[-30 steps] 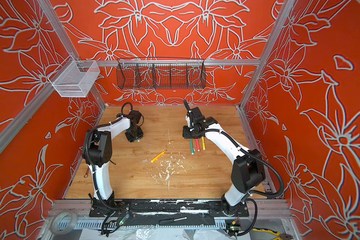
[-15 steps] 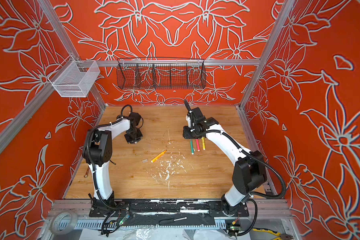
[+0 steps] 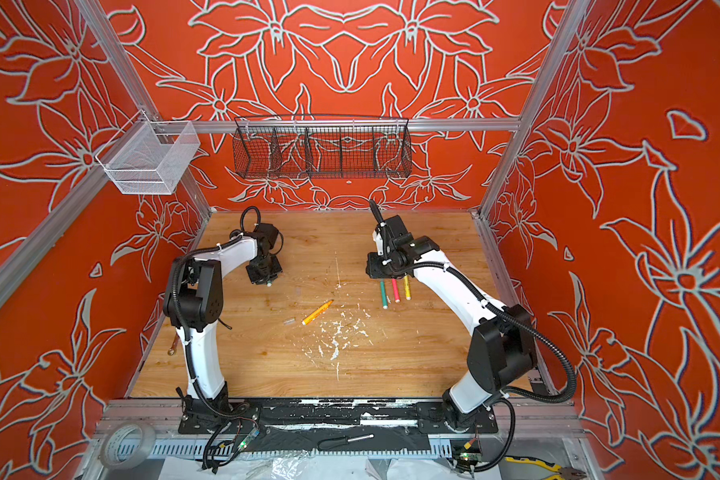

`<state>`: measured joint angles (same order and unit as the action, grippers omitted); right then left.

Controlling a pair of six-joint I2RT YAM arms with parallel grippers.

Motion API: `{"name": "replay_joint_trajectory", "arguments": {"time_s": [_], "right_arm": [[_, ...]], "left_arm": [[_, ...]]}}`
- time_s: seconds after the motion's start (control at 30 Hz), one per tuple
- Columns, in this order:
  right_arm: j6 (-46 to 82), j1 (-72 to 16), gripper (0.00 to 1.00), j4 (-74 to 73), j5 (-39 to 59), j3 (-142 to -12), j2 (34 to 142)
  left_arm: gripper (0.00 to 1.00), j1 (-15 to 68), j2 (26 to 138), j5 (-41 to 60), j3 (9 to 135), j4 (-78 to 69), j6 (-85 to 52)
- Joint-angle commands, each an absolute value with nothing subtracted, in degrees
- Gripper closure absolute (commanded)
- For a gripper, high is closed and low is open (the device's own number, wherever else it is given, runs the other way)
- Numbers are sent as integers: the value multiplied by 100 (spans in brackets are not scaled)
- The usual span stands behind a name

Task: Insert the pens into the pen caps
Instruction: 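Raise the slim green marker upright with the left gripper while the right gripper approaches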

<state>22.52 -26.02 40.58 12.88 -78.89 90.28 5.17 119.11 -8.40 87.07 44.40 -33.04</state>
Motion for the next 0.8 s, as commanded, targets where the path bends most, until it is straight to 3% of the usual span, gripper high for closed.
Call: {"name": "replay_joint_trajectory", "arguments": {"time_s": [0.0, 0.13, 0.4, 0.53, 0.77], "right_arm": [[2294, -2646, 63, 4042, 1362, -7823, 8804], [2315, -2645, 63, 4028, 1423, -7818, 8771], [2522, -2641, 63, 3579, 1743, -7655, 8749], [2848, -2645, 62, 2963, 2157, -7453, 8712], [3494, -2640, 51, 1764, 2859, -7162, 8701]], "left_arm": [[90, 474, 12123, -889, 8719, 4474, -3093], [100, 516, 11997, -792, 8804, 4526, -2825], [100, 900, 11164, -793, 8792, 4396, -2359], [100, 1293, 10755, -254, 8615, 4088, -2108], [100, 2085, 9935, 1292, 7955, 3042, -1595]]}}
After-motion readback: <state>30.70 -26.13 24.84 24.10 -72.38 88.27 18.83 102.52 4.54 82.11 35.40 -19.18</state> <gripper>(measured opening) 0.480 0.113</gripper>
